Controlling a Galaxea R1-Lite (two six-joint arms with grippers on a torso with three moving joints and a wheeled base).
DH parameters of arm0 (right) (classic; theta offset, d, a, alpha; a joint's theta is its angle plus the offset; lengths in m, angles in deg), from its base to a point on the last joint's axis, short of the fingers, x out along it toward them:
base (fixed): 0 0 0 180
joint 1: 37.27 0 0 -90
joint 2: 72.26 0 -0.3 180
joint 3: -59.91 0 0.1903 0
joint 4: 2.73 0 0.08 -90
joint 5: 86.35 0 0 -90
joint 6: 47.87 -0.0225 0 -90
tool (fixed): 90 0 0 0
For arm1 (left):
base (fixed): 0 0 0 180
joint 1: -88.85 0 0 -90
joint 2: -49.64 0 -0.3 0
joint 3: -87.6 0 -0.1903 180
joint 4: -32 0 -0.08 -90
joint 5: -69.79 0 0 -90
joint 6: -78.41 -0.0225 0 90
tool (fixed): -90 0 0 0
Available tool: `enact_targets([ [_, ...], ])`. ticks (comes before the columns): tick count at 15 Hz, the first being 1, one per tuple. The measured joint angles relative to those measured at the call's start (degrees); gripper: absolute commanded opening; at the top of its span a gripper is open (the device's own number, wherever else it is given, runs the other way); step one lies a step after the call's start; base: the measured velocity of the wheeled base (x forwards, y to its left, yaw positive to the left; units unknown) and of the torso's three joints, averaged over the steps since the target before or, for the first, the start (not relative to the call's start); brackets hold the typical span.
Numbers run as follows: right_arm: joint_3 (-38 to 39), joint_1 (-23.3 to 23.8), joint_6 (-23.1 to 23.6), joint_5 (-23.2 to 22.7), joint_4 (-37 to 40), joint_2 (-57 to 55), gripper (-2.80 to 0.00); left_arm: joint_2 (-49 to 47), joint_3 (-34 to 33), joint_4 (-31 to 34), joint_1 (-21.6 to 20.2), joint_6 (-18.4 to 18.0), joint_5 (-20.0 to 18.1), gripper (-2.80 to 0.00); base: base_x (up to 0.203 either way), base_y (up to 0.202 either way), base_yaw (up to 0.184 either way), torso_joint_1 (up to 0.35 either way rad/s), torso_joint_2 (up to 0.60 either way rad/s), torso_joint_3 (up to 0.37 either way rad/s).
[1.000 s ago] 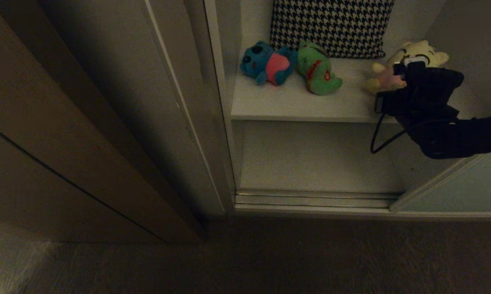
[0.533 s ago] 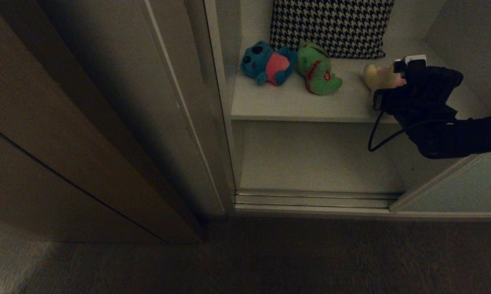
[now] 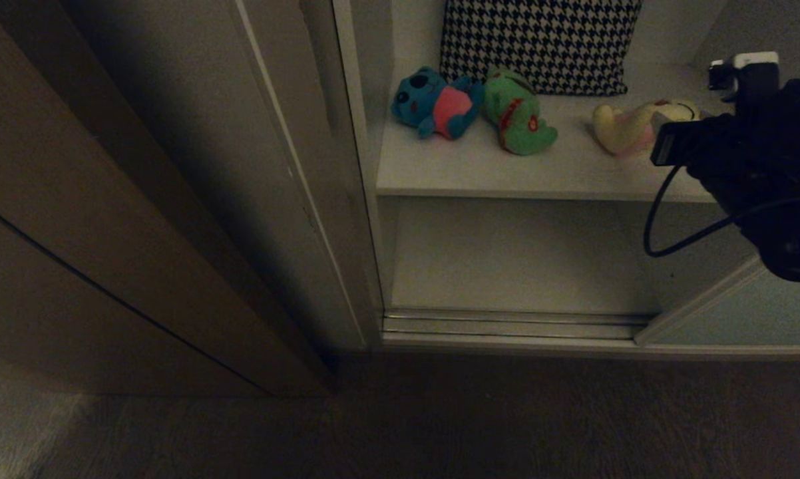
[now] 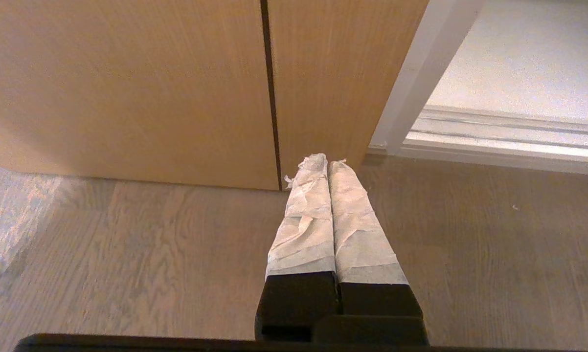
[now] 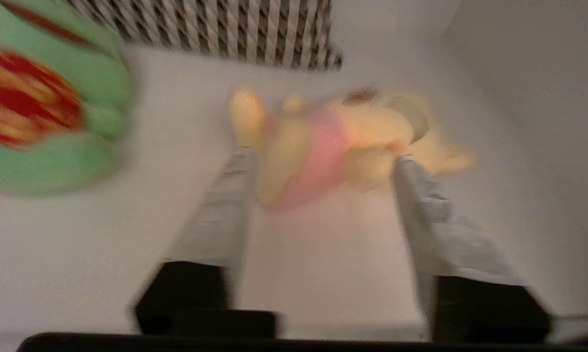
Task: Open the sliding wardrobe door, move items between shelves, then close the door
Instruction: Place the pink doll on the higher shelf
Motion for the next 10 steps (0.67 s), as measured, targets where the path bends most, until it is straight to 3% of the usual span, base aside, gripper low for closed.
enact_targets([
  [3,10.7,0.2,0.1,-1.4,0.7,13.0,-2.8,0.0,0.0,0.0,0.0,0.0,0.0,-2.8,0.0,0.0,0.0,0.0,0.0,0.0],
  [6,28.4,0.4,0.2,-2.0,3.7,28.4,-2.8,0.0,0.0,0.0,0.0,0.0,0.0,-2.8,0.0,0.0,0.0,0.0,0.0,0.0],
  [8,39.3,0.9,0.0,-2.2,7.1,39.2,-2.8,0.0,0.0,0.0,0.0,0.0,0.0,-2.8,0.0,0.0,0.0,0.0,0.0,0.0],
  [10,45.2,1.9,-1.2,-2.2,13.6,50.0,-2.8,0.0,0.0,0.0,0.0,0.0,0.0,-2.8,0.0,0.0,0.0,0.0,0.0,0.0],
])
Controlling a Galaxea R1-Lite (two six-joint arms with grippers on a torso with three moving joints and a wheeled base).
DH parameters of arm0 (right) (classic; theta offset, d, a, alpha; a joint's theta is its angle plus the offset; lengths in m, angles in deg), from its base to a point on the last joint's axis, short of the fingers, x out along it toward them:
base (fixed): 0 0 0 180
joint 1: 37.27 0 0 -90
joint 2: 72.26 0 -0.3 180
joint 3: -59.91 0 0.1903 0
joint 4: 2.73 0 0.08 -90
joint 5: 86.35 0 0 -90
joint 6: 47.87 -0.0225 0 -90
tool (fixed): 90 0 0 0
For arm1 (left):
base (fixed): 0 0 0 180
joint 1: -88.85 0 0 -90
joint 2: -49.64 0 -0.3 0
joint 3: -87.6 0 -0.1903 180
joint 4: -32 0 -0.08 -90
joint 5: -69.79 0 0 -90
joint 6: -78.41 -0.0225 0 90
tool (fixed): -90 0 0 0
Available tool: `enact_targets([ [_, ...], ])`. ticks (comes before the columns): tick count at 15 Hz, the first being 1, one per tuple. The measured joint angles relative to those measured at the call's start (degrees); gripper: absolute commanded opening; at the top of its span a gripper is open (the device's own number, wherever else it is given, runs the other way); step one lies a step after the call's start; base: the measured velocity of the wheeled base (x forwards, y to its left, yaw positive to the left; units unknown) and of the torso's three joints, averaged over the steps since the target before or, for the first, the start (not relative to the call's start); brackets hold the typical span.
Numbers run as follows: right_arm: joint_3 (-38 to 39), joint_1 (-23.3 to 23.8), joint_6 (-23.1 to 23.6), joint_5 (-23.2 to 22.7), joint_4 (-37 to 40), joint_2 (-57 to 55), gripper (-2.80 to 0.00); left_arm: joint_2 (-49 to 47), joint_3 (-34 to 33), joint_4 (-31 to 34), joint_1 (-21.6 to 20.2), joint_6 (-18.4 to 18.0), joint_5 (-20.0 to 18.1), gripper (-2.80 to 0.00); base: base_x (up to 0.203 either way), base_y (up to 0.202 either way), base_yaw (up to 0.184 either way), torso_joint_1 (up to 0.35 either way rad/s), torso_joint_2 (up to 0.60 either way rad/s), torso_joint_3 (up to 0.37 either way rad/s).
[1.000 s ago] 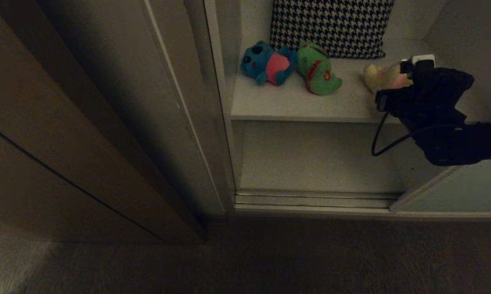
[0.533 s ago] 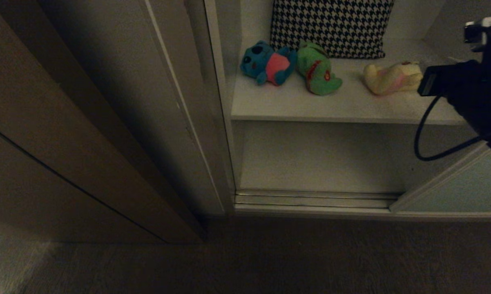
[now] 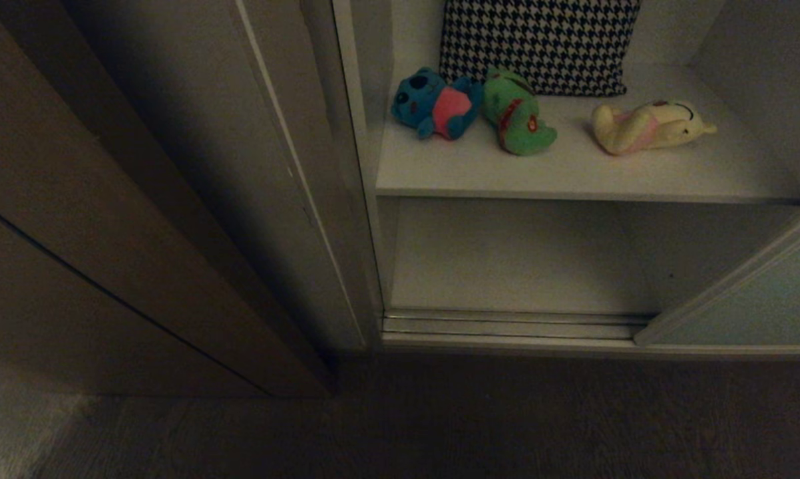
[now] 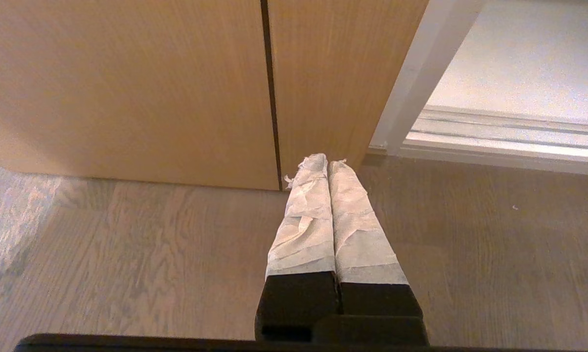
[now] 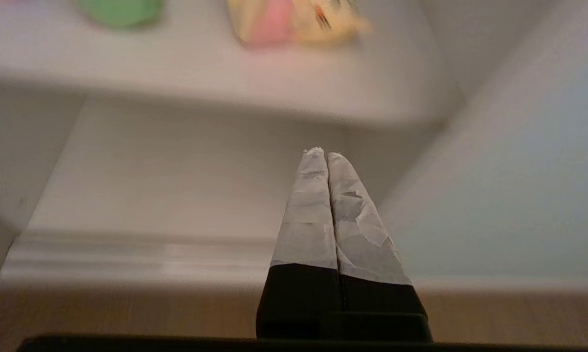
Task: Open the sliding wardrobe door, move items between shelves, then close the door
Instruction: Place the pink doll on the higher shelf
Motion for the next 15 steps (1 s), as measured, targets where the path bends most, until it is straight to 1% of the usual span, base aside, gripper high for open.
enact_targets([
  [3,4.7,1.5,-1.4,-0.5,14.1,16.3,-2.8,0.0,0.0,0.0,0.0,0.0,0.0,-2.8,0.0,0.0,0.0,0.0,0.0,0.0],
  [5,8.0,2.1,-2.0,-1.8,24.7,26.5,-2.8,0.0,0.0,0.0,0.0,0.0,0.0,-2.8,0.0,0.0,0.0,0.0,0.0,0.0],
  [8,13.0,2.9,-3.1,-4.9,39.2,38.4,-2.8,0.0,0.0,0.0,0.0,0.0,0.0,-2.8,0.0,0.0,0.0,0.0,0.0,0.0],
  [11,16.0,2.9,-3.6,-8.9,50.3,48.0,-2.8,0.0,0.0,0.0,0.0,0.0,0.0,-2.8,0.0,0.0,0.0,0.0,0.0,0.0],
  [12,18.2,2.8,-4.0,-9.7,51.0,50.1,-2.8,0.0,0.0,0.0,0.0,0.0,0.0,-2.8,0.0,0.0,0.0,0.0,0.0,0.0],
  [13,20.7,2.8,-4.9,-10.4,48.5,51.5,-2.8,0.0,0.0,-0.1,0.0,0.0,0.0,-2.8,0.0,0.0,0.0,0.0,0.0,0.0],
  [15,24.5,2.7,-6.5,-11.1,40.3,52.9,-2.8,0.0,0.0,0.0,0.0,0.0,0.0,-2.8,0.0,0.0,0.0,0.0,0.0,0.0],
])
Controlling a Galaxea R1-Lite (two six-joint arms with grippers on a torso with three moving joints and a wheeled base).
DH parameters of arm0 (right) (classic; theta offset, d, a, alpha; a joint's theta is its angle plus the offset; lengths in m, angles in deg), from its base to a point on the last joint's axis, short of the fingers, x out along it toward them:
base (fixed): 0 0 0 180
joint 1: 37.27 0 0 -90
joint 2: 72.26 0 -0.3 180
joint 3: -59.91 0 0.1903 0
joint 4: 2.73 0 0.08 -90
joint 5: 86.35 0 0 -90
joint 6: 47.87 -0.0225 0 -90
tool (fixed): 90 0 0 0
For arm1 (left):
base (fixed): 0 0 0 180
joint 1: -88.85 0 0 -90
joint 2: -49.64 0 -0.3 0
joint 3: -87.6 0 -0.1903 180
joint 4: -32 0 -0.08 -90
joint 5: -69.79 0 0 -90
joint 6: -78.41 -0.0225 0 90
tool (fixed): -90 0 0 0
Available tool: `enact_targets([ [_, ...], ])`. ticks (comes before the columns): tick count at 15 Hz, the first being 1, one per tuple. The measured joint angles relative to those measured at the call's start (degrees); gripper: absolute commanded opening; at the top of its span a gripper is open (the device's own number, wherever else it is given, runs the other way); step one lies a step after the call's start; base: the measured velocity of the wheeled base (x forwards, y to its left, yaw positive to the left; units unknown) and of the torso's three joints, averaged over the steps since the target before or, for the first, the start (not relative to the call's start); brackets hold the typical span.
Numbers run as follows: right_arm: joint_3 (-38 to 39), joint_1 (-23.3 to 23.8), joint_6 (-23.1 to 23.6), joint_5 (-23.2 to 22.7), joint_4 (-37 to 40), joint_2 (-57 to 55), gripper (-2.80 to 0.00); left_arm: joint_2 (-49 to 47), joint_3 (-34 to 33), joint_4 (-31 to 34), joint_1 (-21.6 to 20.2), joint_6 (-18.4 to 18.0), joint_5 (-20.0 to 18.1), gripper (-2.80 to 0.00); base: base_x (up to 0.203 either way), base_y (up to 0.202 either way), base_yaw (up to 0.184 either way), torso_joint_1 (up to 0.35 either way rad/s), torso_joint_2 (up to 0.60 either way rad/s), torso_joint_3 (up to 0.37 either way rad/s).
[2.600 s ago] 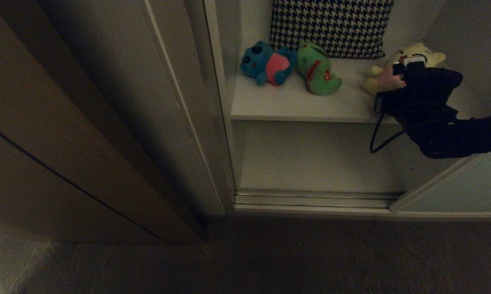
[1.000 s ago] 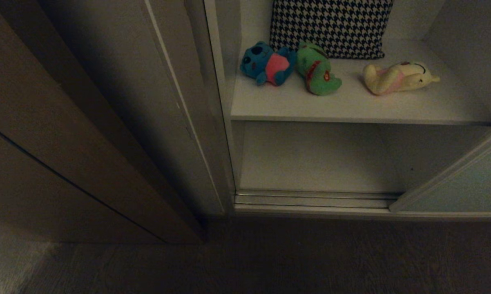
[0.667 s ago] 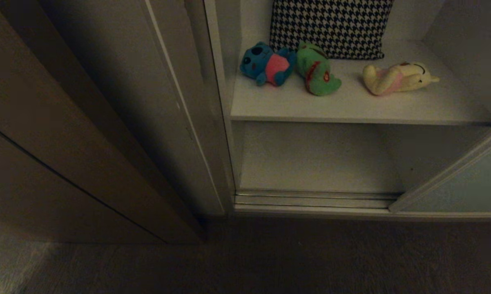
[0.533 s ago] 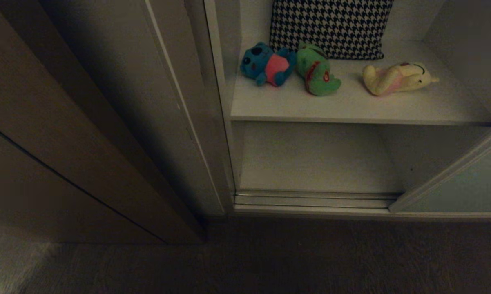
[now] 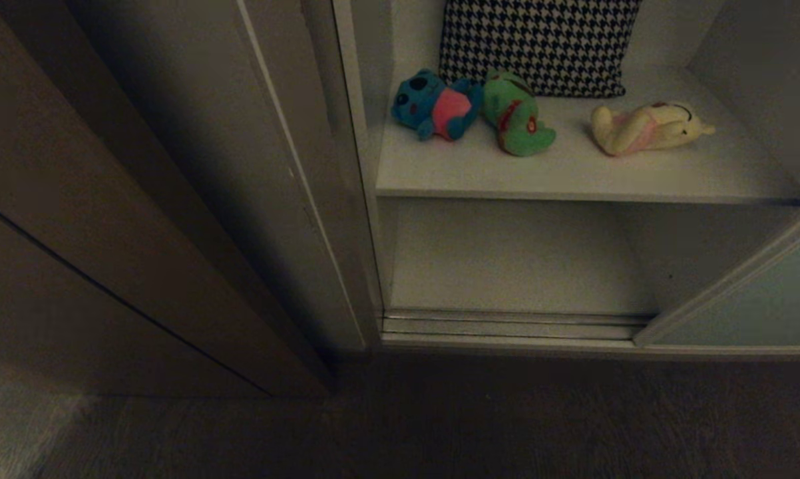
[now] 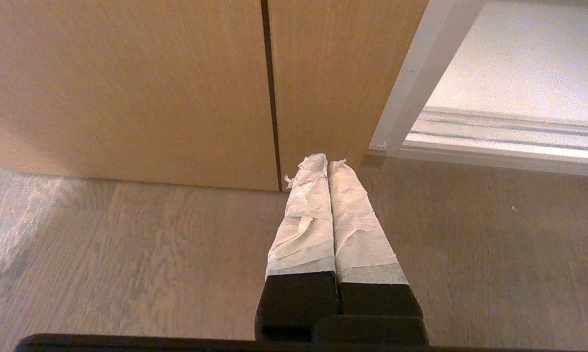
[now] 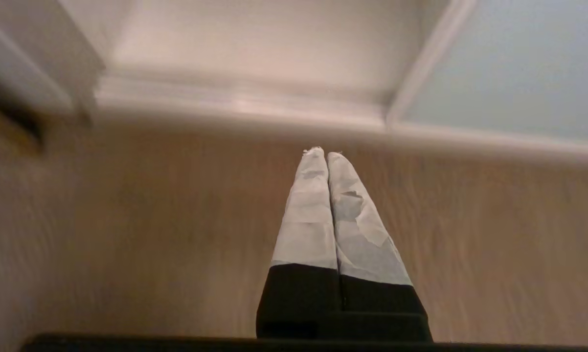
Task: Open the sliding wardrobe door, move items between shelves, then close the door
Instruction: Place the pink doll on the higher shelf, then close the door
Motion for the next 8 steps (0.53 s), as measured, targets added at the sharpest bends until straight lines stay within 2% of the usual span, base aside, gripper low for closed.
enact_targets([
  [8,1.4,0.0,-0.3,-0.1,-1.5,1.1,-2.8,0.0,0.0,0.0,0.0,0.0,0.0,-2.8,0.0,0.0,0.0,0.0,0.0,0.0],
])
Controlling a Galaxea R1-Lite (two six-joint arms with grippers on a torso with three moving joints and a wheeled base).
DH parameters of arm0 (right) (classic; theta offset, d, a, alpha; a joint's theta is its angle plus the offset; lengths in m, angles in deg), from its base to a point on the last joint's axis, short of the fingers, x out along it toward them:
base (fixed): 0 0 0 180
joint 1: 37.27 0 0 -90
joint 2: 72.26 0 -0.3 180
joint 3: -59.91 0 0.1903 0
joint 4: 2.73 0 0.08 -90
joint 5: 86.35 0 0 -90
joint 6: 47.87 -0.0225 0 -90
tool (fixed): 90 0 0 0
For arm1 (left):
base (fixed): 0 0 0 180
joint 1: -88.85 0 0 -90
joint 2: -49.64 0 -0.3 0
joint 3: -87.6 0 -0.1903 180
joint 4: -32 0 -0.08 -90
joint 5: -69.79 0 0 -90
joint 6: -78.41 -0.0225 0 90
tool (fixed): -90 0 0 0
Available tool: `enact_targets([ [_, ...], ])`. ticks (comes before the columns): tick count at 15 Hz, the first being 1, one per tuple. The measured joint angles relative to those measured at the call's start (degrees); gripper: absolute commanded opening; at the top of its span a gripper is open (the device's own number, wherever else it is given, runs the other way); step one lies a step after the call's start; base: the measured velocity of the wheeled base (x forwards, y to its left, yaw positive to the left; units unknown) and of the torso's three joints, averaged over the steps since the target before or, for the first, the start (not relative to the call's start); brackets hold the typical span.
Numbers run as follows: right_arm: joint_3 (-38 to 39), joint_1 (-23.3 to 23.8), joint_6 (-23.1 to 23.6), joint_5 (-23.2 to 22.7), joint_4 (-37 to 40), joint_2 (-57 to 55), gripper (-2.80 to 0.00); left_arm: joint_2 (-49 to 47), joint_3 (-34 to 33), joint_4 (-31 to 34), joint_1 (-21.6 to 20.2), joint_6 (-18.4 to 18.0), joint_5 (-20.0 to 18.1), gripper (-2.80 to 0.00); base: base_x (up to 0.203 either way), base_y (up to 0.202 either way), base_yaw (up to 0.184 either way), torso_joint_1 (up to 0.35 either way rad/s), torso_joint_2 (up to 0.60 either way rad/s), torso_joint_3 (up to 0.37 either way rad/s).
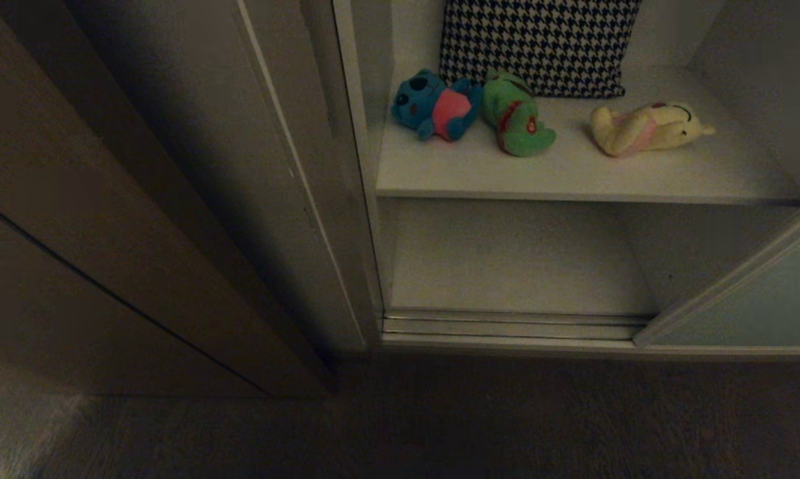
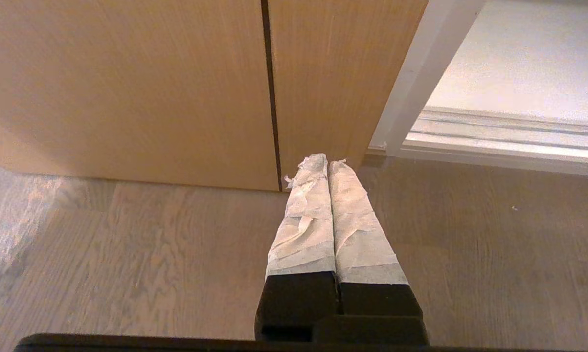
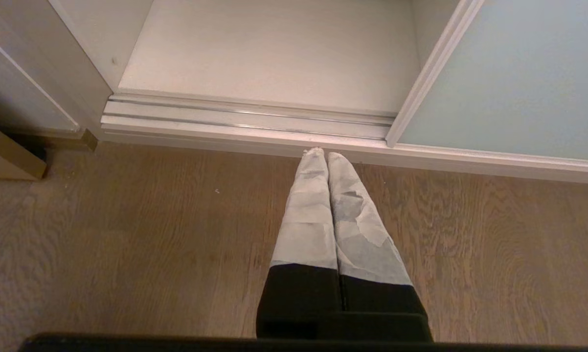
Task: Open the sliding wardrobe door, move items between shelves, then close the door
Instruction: Close the door
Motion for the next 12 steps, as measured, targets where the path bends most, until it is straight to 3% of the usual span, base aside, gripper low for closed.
enact_targets([
  [12,0.0,0.0,0.0,0.0,0.1,0.0,-2.8,0.0,0.0,0.0,0.0,0.0,0.1,-2.8,0.0,0.0,0.0,0.0,0.0,0.0],
])
